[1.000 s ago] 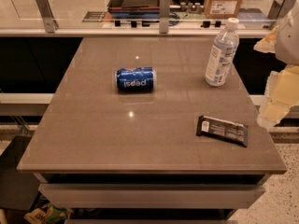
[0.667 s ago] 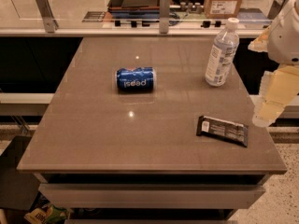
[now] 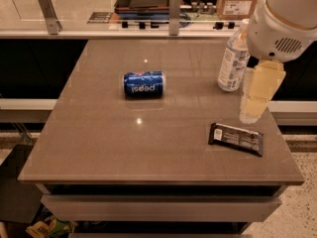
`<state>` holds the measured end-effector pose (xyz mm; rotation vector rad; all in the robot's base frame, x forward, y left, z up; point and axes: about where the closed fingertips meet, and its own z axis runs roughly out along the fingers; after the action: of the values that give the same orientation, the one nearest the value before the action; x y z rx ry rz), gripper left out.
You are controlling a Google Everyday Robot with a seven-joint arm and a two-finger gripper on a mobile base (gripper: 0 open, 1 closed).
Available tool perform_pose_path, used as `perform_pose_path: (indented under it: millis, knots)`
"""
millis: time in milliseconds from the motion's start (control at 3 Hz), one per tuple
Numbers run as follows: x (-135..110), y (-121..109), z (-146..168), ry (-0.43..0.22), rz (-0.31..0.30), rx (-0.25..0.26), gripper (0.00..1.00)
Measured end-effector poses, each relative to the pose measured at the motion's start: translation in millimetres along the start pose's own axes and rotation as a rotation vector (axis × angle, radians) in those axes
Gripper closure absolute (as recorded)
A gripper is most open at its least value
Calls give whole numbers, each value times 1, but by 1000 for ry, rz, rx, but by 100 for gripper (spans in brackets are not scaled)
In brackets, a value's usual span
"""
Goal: Place pepsi can upright
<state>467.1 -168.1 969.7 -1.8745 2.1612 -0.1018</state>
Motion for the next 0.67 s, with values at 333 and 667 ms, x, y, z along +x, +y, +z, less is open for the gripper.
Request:
perform_pose_path:
  millis: [333, 667]
  knots:
    - [-28, -18, 6, -6, -33, -10, 0]
    - [-58, -37, 9, -8, -65, -9, 0]
